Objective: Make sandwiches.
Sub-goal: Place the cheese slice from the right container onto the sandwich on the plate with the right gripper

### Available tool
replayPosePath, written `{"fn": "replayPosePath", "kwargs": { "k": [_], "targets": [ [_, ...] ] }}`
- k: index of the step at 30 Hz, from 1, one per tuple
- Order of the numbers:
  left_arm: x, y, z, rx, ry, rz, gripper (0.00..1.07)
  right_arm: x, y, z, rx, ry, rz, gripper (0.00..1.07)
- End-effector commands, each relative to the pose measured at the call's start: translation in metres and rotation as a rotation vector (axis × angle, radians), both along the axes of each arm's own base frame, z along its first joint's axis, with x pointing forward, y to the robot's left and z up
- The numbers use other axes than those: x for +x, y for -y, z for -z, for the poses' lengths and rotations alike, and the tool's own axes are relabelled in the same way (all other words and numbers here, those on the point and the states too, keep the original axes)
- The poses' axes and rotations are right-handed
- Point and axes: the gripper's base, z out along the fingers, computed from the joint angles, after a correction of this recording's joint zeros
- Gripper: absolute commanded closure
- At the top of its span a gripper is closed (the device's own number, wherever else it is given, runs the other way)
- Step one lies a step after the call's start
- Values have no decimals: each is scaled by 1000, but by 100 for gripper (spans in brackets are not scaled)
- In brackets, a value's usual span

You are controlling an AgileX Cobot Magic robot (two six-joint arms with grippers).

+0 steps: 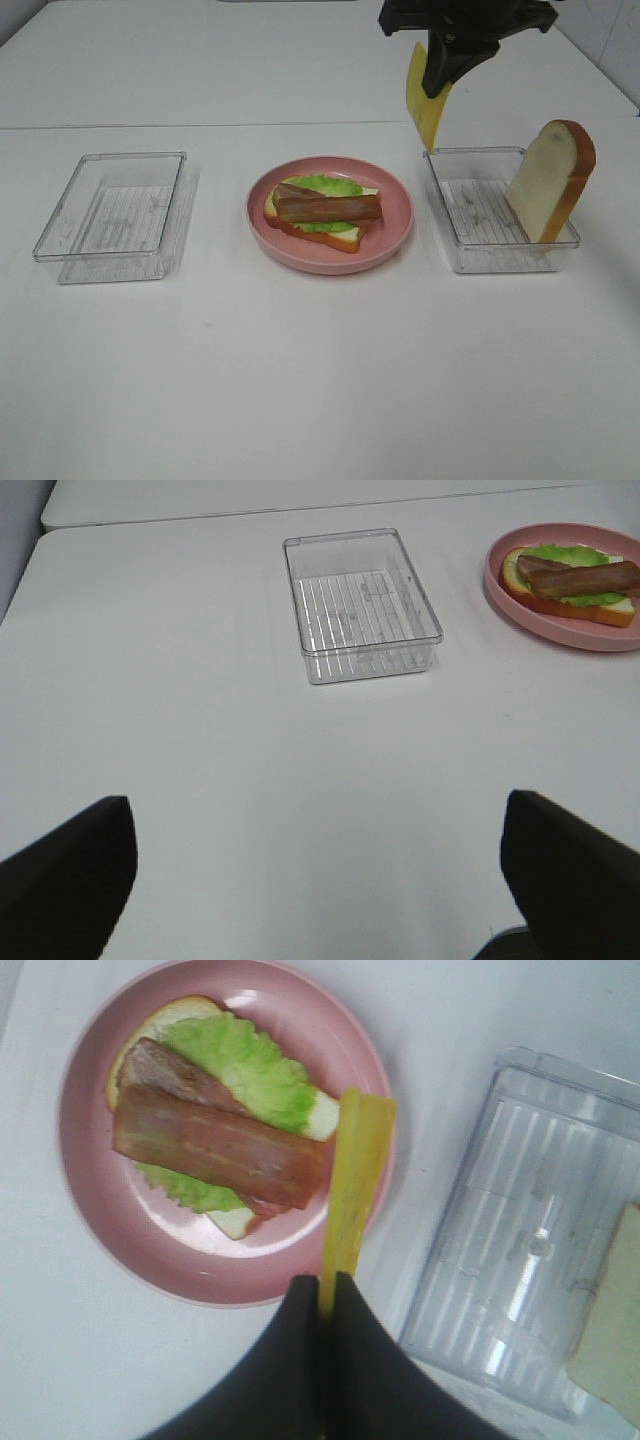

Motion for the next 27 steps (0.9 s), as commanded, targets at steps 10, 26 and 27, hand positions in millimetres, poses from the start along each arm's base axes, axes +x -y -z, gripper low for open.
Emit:
{"fn": "replayPosePath", "kwargs": {
  "k": [10,26,27],
  "targets": [
    [-2,1,0,-8,14,3,16,-20,-80,-2,130,120,-161,107],
    [-2,1,0,-8,14,3,16,-10,-113,62,212,6,-242,107],
    [-2,1,0,-8,14,3,16,-10,-113,62,212,6,-242,107]
  ]
}}
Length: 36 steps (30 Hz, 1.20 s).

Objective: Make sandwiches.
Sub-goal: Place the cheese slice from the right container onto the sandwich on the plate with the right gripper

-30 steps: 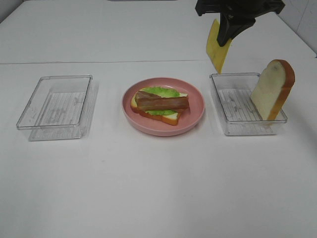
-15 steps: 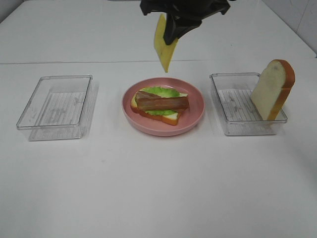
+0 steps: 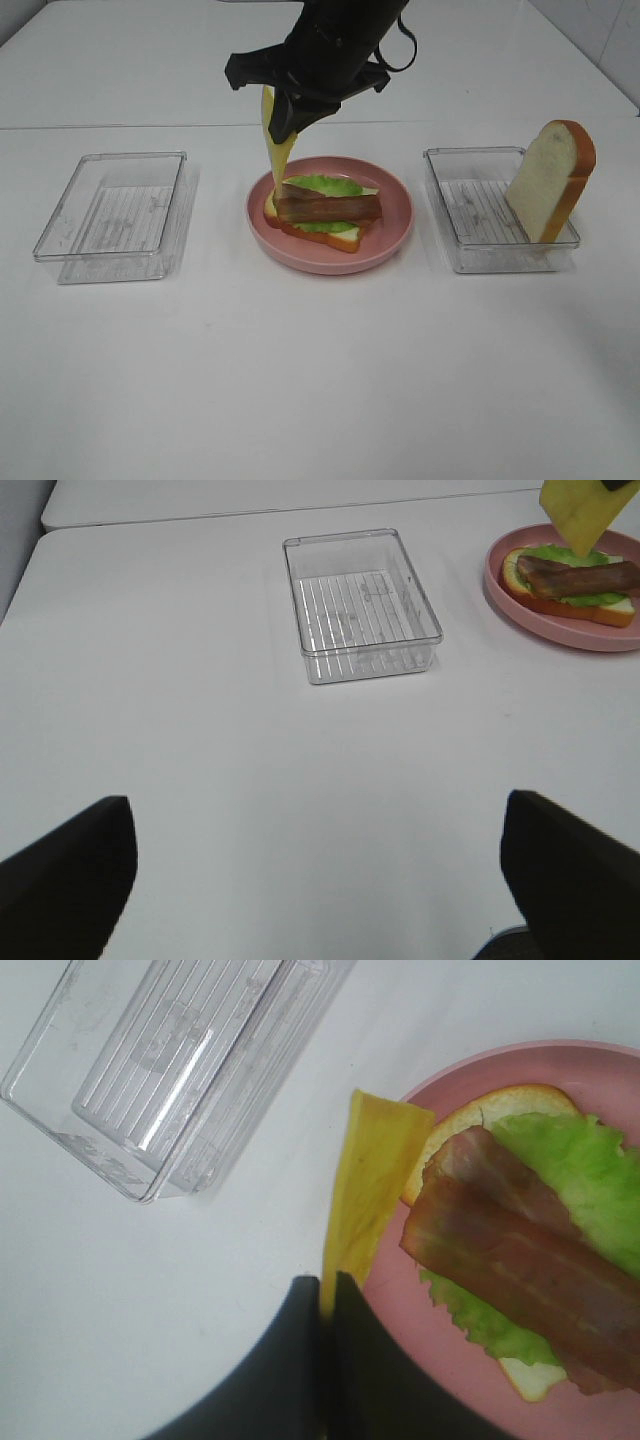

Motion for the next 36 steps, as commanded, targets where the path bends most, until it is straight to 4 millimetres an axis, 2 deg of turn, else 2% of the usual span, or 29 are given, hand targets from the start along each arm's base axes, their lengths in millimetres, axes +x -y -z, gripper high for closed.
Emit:
{"fn": "replayPosePath", "kwargs": {
  "k": [1,2,9,10,17,36],
  "targets": [
    [-2,1,0,-8,14,3,16,4,-2,14,-8,-13,-16,107],
    [-2,1,0,-8,14,3,16,6,-3,22,-12,-22,-13,107],
    [-2,1,0,-8,14,3,16,13,-2,42,-61,-1,-18,107],
    [-2,1,0,-8,14,3,16,16,0,49,-96,11,-19,107],
    [-2,1,0,-8,14,3,16,24,9,70,-231,46,-6,107],
    [-2,1,0,-8,14,3,16,30,19,73,-343,106,16,106]
  ]
}}
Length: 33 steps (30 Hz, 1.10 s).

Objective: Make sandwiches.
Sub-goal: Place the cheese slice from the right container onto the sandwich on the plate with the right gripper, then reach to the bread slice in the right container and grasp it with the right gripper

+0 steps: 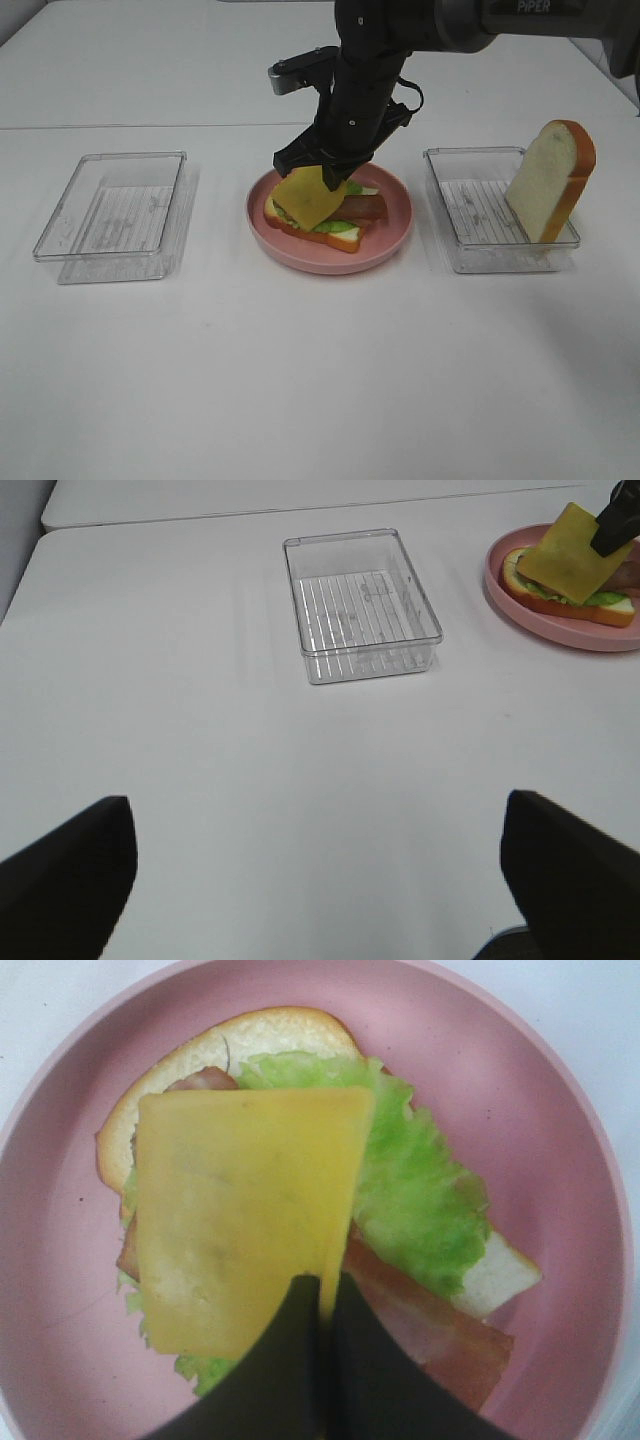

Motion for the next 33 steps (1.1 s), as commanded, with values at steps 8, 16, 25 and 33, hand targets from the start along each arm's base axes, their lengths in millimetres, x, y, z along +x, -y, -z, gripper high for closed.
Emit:
{"fn": "replayPosePath", "kwargs": {
  "k": [8,16,25,33],
  "targets": [
    [-2,1,0,-8,14,3,16,1,3,-1,-12,8,6,25],
    [-2,1,0,-8,14,3,16,-3,5,-12,-31,-5,3,9],
    [-2,1,0,-8,14,3,16,-14,20,-75,-82,47,5,9],
    [-2,1,0,-8,14,3,16,-24,46,-134,-130,137,40,9]
  ]
}}
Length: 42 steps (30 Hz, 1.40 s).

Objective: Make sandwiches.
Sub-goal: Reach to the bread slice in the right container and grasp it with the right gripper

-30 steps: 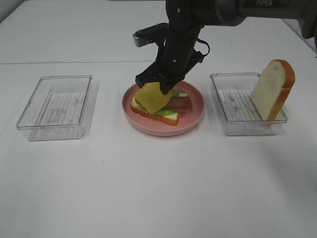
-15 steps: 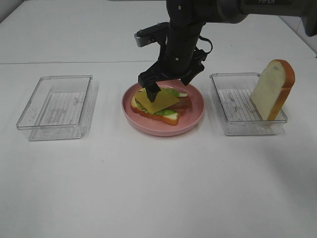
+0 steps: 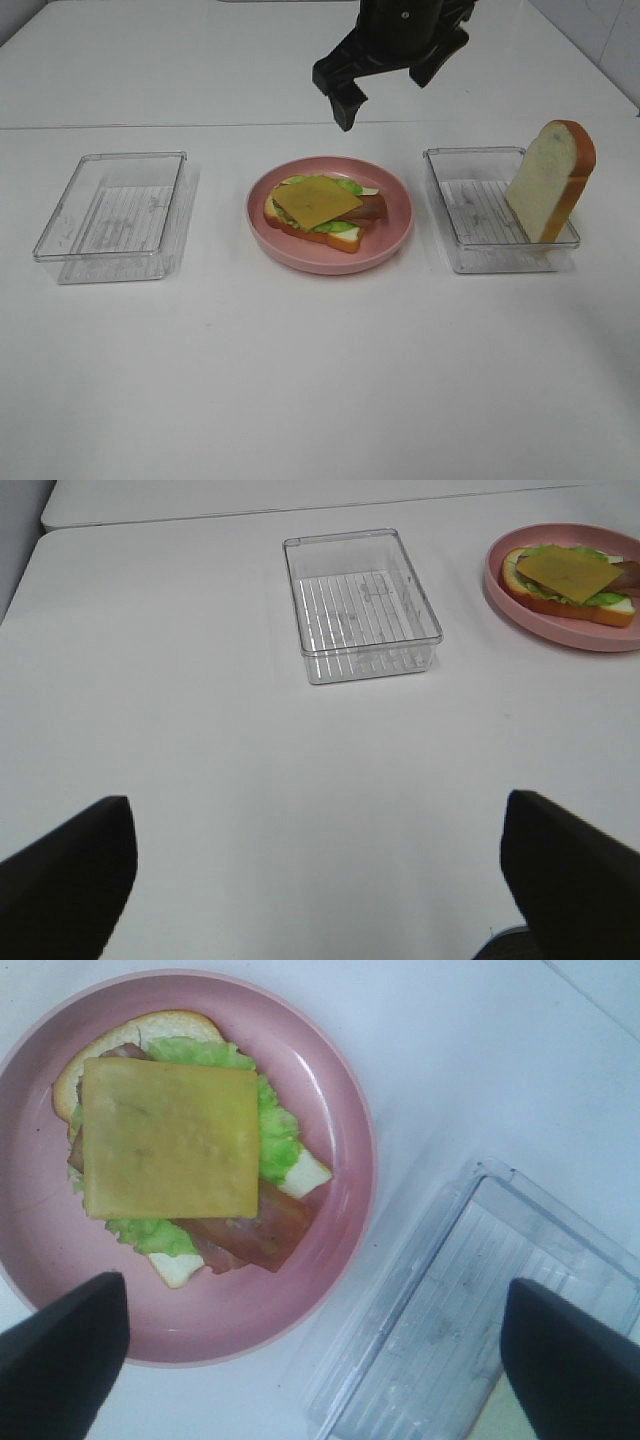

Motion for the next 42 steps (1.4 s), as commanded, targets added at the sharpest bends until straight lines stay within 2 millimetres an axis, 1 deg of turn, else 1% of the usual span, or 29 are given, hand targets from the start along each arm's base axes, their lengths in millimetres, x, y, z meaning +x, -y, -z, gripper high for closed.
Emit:
{"fn": "replayPosePath", "kwargs": {
  "k": [1,3,6,8,9,10,11,12,13,14,16,18,19,21,22,23,24,25,26,27,29,34,35,36,38,39,40,41,42],
  "targets": [
    [-2,1,0,-8,14,3,16,-2,13,-18,-8,26,27,9],
    [-2,1,0,-8,14,3,16,0,31,-29,-6,25,67,9],
    [-2,1,0,-8,14,3,16,1,40,-31,-10,20,87,9],
    [-2,1,0,-8,14,3,16,9,76,-33,-25,-16,184,9],
    [-2,1,0,-8,14,3,16,9,76,-33,-25,-16,184,9],
    [-2,1,0,-8,14,3,16,11,86,-33,-22,-27,210,9],
    [-2,1,0,-8,14,3,16,15,104,-32,-13,-45,252,9],
    [-2,1,0,-8,14,3,16,15,104,-32,-13,-45,252,9],
    [-2,1,0,-8,14,3,16,19,122,-32,-1,-57,288,9],
    [-2,1,0,-8,14,3,16,19,122,-32,-1,-57,288,9],
    [-2,1,0,-8,14,3,16,23,145,-31,30,-73,336,9],
    [-2,1,0,-8,14,3,16,24,151,-31,40,-76,347,9],
    [-2,1,0,-8,14,3,16,26,166,-30,61,-83,377,9],
    [-2,1,0,-8,14,3,16,27,171,-30,71,-84,385,9],
    [-2,1,0,-8,14,3,16,28,184,-30,83,-87,412,9],
    [-2,1,0,-8,14,3,16,28,184,-30,83,-87,412,9],
    [-2,1,0,-8,14,3,16,30,196,-28,92,-90,441,9],
    [-2,1,0,-8,14,3,16,30,196,-28,92,-90,441,9],
    [-2,1,0,-8,14,3,16,31,207,-24,110,-90,459,9],
    [-2,1,0,-8,14,3,16,31,207,-24,110,-90,459,9],
    [-2,1,0,-8,14,3,16,31,219,-17,149,-110,479,9],
    [-2,1,0,-8,14,3,16,36,222,-2,177,-153,476,9],
    [-2,1,0,-8,14,3,16,40,220,8,179,-177,472,9],
    [-2,1,0,-8,14,3,16,40,220,8,179,-177,472,9],
    [-2,1,0,-8,14,3,16,45,216,27,211,-230,459,9],
    [-2,1,0,-8,14,3,16,45,216,27,211,-230,459,9],
    [-2,1,0,-8,14,3,16,49,216,42,215,-266,459,9],
    [-2,1,0,-8,14,3,16,49,216,42,215,-266,459,9],
    [-2,1,0,-8,14,3,16,51,216,48,212,-281,460,9]
  ]
}}
